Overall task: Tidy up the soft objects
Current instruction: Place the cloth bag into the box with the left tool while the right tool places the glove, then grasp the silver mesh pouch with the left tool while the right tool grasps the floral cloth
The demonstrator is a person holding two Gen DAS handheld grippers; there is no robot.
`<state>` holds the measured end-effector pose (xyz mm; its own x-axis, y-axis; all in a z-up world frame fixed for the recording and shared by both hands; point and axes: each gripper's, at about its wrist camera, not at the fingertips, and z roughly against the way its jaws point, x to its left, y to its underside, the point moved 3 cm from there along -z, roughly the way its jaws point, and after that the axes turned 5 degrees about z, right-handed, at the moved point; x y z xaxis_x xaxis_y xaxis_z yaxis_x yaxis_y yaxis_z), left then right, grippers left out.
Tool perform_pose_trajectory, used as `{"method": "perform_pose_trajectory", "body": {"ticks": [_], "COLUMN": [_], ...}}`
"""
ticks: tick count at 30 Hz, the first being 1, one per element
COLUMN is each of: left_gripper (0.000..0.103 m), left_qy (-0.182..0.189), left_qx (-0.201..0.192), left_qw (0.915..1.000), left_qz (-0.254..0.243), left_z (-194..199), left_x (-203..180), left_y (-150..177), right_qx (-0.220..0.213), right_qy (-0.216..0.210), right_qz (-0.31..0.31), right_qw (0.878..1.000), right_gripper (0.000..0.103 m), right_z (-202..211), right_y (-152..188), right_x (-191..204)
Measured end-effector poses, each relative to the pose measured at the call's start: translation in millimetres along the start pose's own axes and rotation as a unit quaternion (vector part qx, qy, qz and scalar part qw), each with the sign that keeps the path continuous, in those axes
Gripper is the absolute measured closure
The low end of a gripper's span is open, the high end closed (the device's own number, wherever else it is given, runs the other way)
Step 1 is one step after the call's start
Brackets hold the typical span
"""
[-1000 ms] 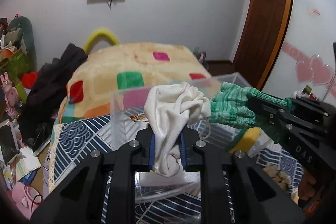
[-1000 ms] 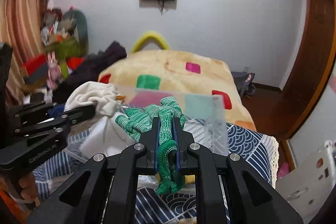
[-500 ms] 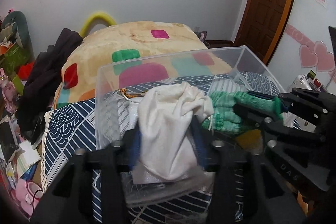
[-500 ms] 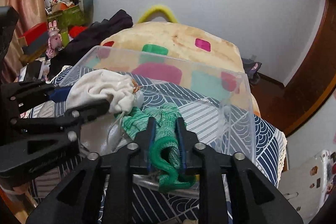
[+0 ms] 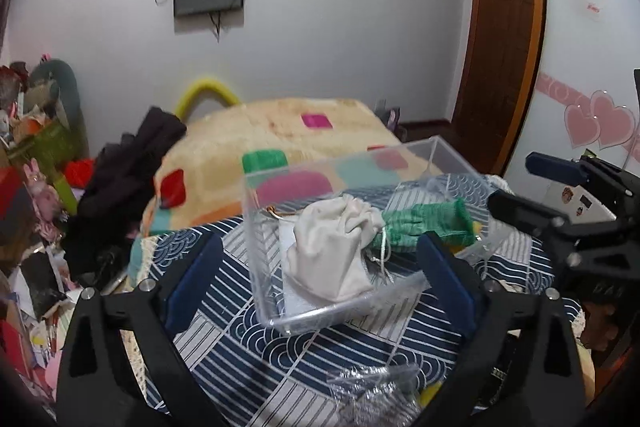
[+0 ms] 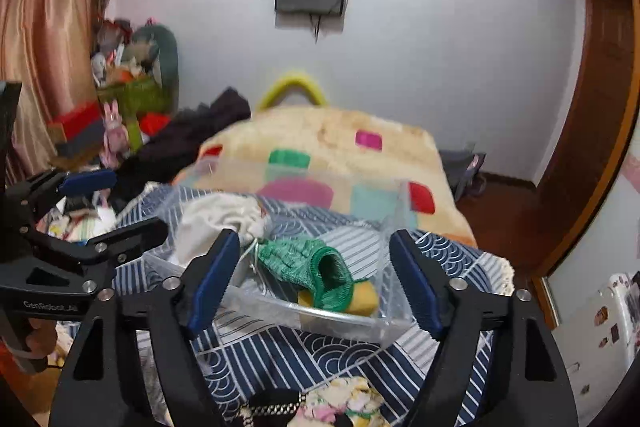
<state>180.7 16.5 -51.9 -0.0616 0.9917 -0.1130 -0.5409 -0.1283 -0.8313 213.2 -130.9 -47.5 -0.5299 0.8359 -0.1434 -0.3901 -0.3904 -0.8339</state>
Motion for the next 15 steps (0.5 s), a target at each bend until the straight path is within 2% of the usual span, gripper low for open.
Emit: {"method": "perform_pose_trajectory", "body": {"ticks": [3, 7, 11, 15], "left_gripper": [0.001, 0.001, 0.000, 0.001], "left_qy": [0.000, 0.001, -0.002, -0.004], "left_qx": [-0.014, -0.008, 0.019, 0.066], "left_qw": [0.9999, 0.9999, 0.9998, 0.9978], "left_qz": [-0.004, -0.008, -0.006, 0.000], "left_z": [19.7, 30.6, 27.0, 14.7], "left_x": [-1.7, -3.0, -1.3, 0.6], "left_y": [5.1, 20.1, 46.1, 80.1], "right_qx": [-0.022, -0.033, -0.023, 0.001], "right_qy": [0.008, 0.021, 0.031, 0.034], "right_qz": [-0.009, -0.014, -0.020, -0.030], "right_qw": [1.000, 0.999, 0.999, 0.999], "right_gripper": [0.022, 0.021, 0.021, 0.021], "right_z": [17.8, 31.5, 34.2, 28.4], "right_y": [2.2, 11.2, 27.4, 47.1], "right_x": [-1.8, -2.0, -2.5, -3.8]}}
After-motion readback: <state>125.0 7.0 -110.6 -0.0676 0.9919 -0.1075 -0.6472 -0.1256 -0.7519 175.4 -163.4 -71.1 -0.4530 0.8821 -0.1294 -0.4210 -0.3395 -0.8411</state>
